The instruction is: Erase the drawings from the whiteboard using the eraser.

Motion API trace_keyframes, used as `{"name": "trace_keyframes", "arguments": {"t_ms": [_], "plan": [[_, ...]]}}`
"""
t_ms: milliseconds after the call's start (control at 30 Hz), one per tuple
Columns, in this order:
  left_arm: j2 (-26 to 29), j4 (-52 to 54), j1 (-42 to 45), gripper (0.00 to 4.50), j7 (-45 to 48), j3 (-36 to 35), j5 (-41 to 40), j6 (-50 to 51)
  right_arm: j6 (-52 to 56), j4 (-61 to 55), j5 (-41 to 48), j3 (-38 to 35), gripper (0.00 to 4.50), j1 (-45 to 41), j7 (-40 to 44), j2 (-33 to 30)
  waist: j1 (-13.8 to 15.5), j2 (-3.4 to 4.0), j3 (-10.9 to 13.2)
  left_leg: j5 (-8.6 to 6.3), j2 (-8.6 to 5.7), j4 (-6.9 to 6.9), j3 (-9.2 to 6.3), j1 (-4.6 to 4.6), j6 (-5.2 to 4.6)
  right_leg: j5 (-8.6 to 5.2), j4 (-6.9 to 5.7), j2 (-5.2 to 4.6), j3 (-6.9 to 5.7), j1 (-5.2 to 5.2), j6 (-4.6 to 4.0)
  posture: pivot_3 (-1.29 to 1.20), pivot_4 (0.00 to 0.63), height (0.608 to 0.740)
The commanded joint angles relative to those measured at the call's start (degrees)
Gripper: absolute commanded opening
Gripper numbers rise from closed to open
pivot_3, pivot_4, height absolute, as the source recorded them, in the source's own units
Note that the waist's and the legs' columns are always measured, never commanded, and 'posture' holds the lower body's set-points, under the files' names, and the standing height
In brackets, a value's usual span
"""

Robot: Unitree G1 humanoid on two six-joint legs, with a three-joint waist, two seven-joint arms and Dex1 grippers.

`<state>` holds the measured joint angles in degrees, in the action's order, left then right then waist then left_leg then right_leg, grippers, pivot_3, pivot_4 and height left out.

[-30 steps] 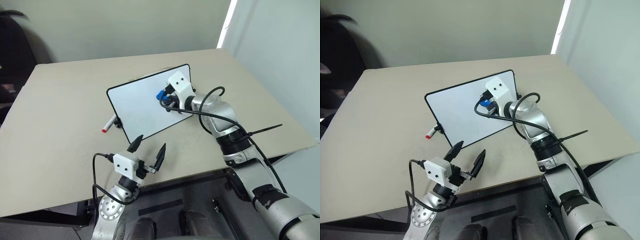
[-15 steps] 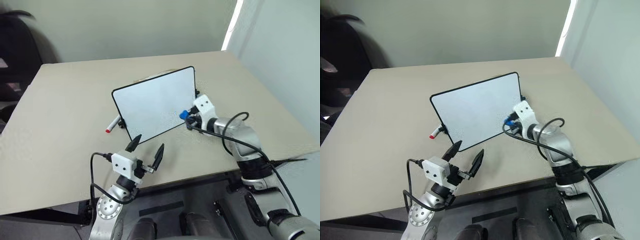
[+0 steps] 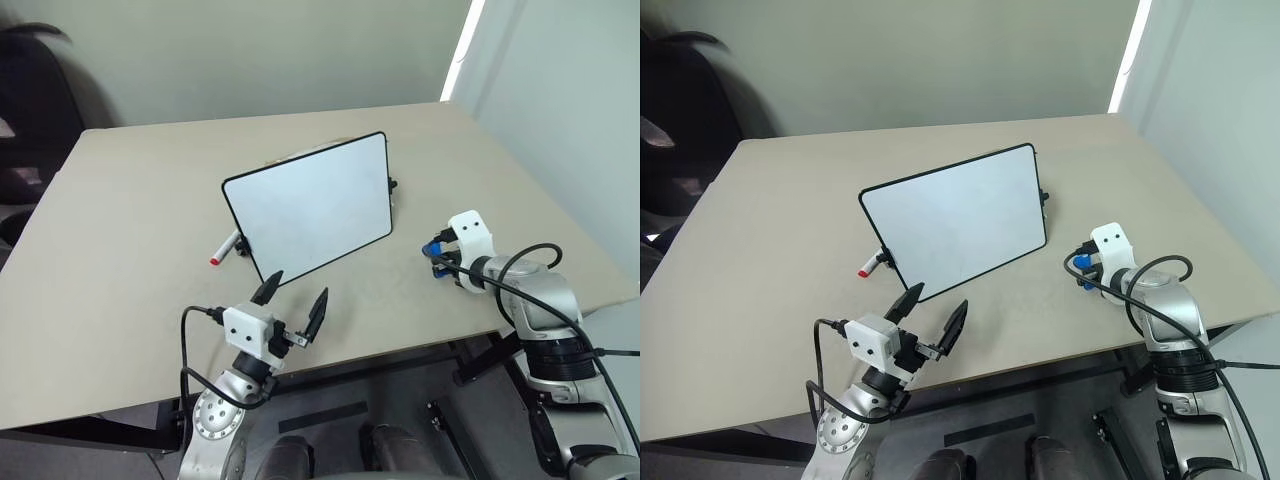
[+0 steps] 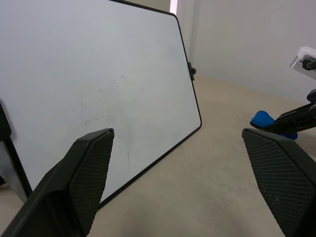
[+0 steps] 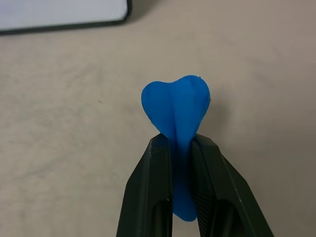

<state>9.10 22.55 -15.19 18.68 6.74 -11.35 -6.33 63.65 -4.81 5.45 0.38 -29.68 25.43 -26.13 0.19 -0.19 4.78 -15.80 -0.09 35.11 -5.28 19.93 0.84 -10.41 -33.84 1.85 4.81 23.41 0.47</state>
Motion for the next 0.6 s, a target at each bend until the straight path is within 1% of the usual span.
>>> {"name": "trace_keyframes", "arguments": {"t_ms": [33, 67, 233, 400, 600], "plan": [[0.46, 2.84, -0.1, 4.5, 0.33, -0.58, -0.65, -0.33, -0.1, -0.98, 0.69, -1.15, 0.97, -0.89, -0.87, -0.31, 0.03, 0.01, 0.0, 0.02, 0.0, 0.0, 0.0, 0.01, -0.03, -0.01, 0.0, 0.0, 0.0, 0.0, 0.02, 0.0, 0.15, 0.739], [0.6, 2.82, -0.03, 4.5, 0.41, -0.79, -0.81, -0.28, -0.18, -0.92, 0.65, -1.08, 1.19, -1.1, -1.01, -0.22, 0.05, 0.01, 0.0, 0.08, 0.0, 0.0, 0.0, 0.01, -0.12, -0.03, 0.0, 0.0, 0.0, 0.0, 0.04, 0.0, 0.15, 0.739], [1.56, 2.9, 0.39, 4.5, 0.88, -1.98, -1.87, 0.06, 0.63, -2.83, 0.58, -0.89, 2.81, -1.07, -0.67, -1.39, 0.08, 0.04, -0.03, 0.12, 0.0, 0.0, 0.0, 0.03, -0.17, -0.1, 0.0, -0.01, 0.01, -0.03, 0.16, 0.0, 0.15, 0.739], [2.56, 2.79, 1.43, 4.5, 1.56, -3.85, -3.01, 0.62, 2.69, -6.82, 0.61, -0.74, 2.81, -2.49, -1.15, -2.5, 0.16, 0.07, -0.04, 0.08, -0.01, -0.01, -0.01, 0.02, -0.19, -0.14, 0.01, -0.01, 0.02, -0.07, 0.23, 0.0, 0.15, 0.739], [2.88, 5.1, 0.31, 4.5, 0.97, -5.0, -3.94, 1.4, 5.92, -13.63, 2.57, -0.19, 2.81, -2.97, -1.12, -0.38, 0.04, 0.08, -0.1, 0.08, -0.01, -0.04, -0.01, 0.0, -0.2, -0.17, 0.0, 0.0, 0.02, -0.08, 0.25, 0.0, 0.15, 0.739]]}}
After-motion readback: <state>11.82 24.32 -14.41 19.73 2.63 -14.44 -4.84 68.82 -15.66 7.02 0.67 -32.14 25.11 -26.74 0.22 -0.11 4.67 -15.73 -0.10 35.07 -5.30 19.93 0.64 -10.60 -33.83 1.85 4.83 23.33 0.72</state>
